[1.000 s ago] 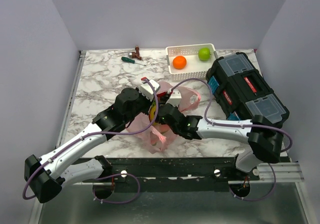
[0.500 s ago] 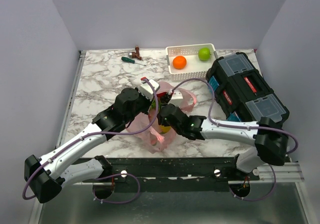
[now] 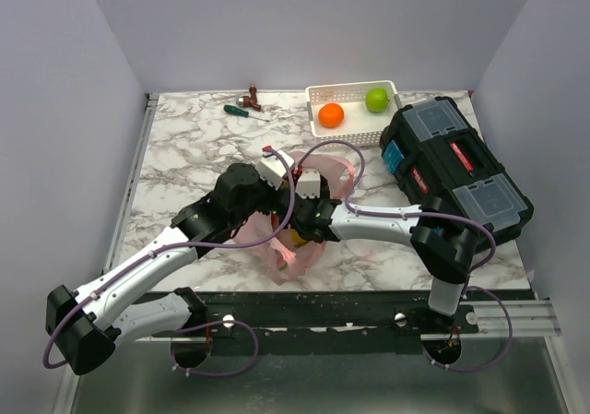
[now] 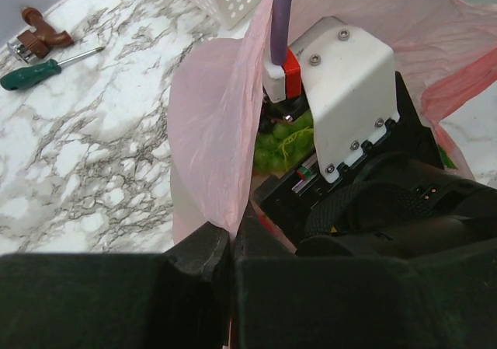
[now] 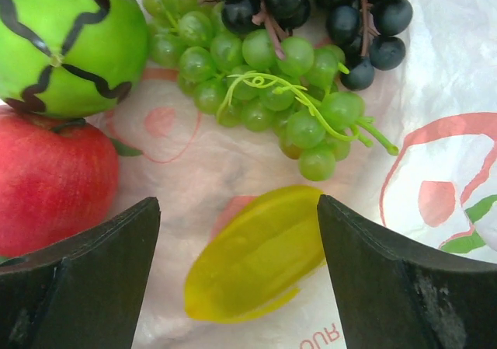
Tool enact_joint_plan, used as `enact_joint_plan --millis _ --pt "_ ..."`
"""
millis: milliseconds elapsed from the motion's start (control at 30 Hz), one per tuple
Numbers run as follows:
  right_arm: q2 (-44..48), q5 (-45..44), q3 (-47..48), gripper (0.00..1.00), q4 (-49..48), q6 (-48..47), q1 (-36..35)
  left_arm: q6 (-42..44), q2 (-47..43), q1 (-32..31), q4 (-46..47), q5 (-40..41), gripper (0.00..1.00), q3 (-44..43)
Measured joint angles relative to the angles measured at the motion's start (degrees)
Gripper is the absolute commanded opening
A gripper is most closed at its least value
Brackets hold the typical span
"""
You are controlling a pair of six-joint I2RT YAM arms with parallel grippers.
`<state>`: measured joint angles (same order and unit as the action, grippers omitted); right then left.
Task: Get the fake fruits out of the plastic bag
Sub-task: Take out the fake fruit from the plastic bag.
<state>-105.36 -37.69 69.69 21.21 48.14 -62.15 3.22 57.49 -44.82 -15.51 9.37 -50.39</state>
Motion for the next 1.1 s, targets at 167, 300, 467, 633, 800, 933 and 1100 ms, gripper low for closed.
enact_joint_plan --millis 167,300,467,633,800,933,1100 --pt "-0.3 -1.2 0.1 0.84 1.9 0.3 0.0 0.0 0.7 0.0 -0.9 -0.2 0.00 0.0" --pt "-0.3 -1.7 -0.1 0.85 2.3 0.5 0.0 0.0 0.8 0.0 -1.0 -0.2 0.00 0.0" --pt "-0.8 -1.6 -3.5 0.83 2.6 0.5 -0.5 -0.6 0.8 -0.5 1.3 -1.4 0.00 -0.1" --pt "-1.2 -1.6 -5.3 0.69 2.3 0.3 -0.7 -0.9 0.8 -0.6 2.2 -1.5 0.00 -0.1" --pt "-1.2 -0.7 -5.3 0.49 0.2 -0.9 -0.7 -0.9 1.0 -0.6 2.3 -1.5 0.00 -0.1" --pt "-0.6 0.4 -6.3 0.36 -3.3 -2.6 -0.8 -1.0 1.3 -0.6 2.3 -1.5 0.00 -0.1" --pt "2.4 0.8 -8.3 0.23 -6.6 -4.8 -0.7 -1.0 1.7 -0.6 2.4 -1.6 0.00 -0.1"
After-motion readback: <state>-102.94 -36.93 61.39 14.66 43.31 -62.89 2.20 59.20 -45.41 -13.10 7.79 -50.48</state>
